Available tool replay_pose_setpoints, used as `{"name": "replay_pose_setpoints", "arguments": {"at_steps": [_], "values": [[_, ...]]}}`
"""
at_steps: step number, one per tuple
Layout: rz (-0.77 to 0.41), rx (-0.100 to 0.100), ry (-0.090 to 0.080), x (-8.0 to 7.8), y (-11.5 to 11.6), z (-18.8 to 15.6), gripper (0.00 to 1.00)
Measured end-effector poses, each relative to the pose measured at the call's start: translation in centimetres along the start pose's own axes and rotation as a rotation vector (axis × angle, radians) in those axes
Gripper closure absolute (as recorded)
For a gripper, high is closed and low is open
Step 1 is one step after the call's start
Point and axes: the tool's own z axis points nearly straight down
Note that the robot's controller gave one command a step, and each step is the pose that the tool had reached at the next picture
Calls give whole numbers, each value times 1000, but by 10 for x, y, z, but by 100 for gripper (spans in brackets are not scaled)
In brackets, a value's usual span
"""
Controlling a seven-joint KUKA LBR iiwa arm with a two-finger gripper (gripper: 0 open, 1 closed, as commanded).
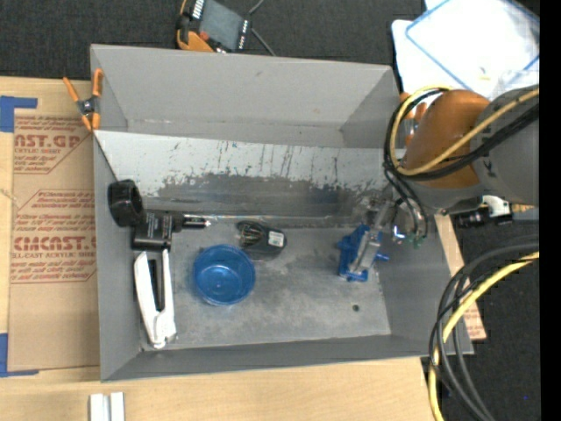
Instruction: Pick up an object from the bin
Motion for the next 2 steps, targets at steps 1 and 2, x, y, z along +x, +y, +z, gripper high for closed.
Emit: {"name": "replay_pose_setpoints", "arguments": {"at_steps": [1, 2], "values": [[147, 7, -12, 2, -7, 29, 0], [120, 0, -12, 10, 4, 26, 100]]}}
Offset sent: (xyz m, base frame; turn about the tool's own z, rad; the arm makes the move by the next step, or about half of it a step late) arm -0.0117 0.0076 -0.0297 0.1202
